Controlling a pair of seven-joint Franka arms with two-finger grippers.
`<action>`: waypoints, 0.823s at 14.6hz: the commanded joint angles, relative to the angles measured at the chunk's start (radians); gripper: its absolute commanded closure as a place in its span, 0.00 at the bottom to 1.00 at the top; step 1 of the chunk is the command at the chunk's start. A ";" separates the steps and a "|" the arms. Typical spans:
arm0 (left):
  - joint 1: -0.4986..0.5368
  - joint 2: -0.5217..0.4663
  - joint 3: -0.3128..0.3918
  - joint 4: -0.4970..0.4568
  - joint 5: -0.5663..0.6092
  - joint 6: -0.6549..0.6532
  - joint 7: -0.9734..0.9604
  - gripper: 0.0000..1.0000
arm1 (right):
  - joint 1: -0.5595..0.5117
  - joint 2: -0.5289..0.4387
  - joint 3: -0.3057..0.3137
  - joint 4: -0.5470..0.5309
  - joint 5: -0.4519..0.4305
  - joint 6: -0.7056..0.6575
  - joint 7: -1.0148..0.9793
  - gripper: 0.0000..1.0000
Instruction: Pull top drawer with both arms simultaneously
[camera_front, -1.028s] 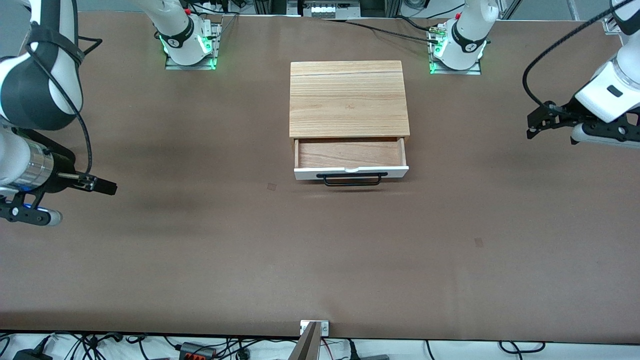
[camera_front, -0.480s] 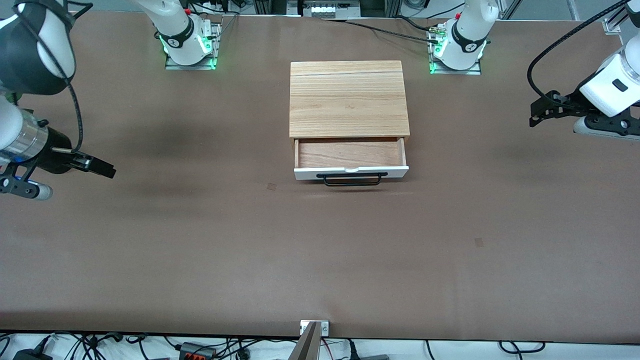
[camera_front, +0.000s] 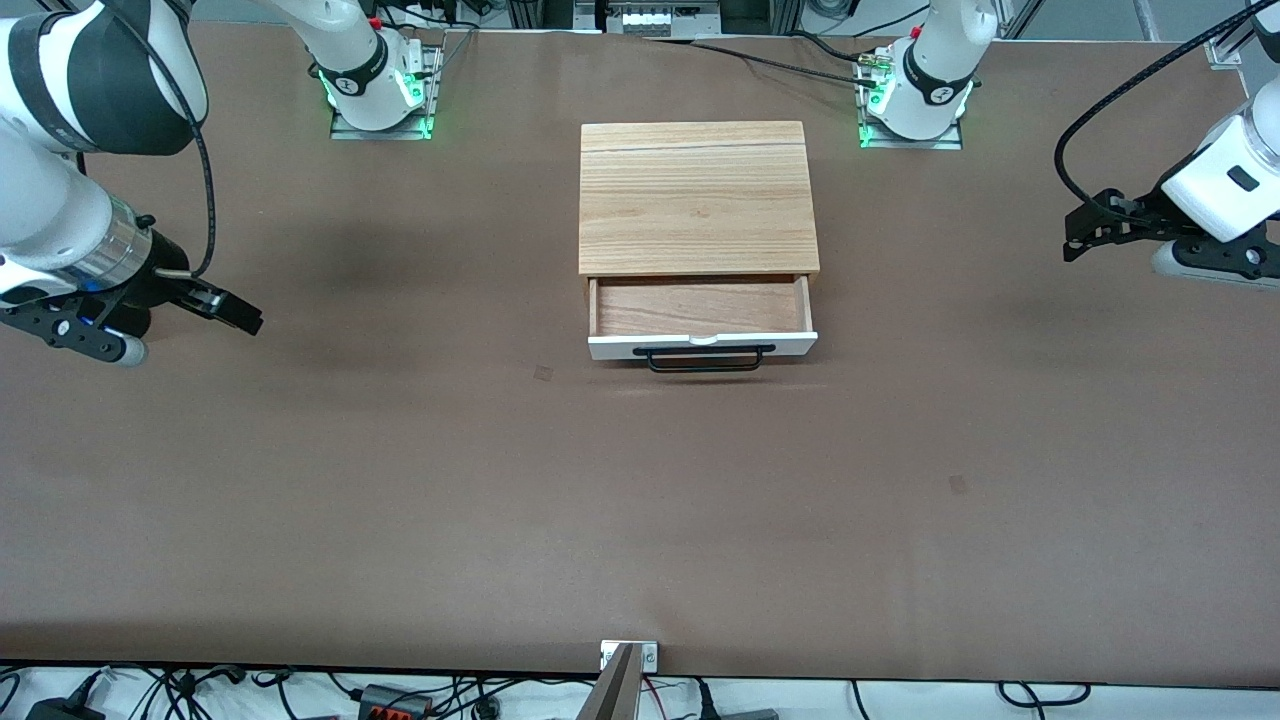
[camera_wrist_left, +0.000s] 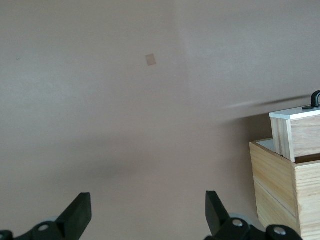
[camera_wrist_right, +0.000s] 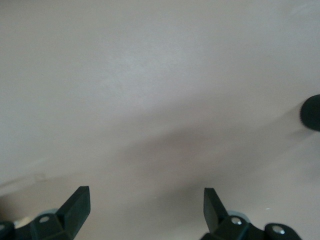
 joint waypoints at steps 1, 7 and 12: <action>-0.008 0.016 -0.005 0.030 0.032 -0.009 0.009 0.00 | 0.008 -0.040 0.004 -0.046 -0.032 0.001 -0.086 0.00; -0.014 0.018 -0.005 0.042 0.032 -0.014 0.011 0.00 | 0.006 -0.107 0.002 -0.084 -0.030 -0.021 -0.099 0.00; -0.016 0.018 -0.007 0.042 0.032 -0.015 0.011 0.00 | 0.005 -0.112 0.002 -0.081 -0.027 -0.025 -0.099 0.00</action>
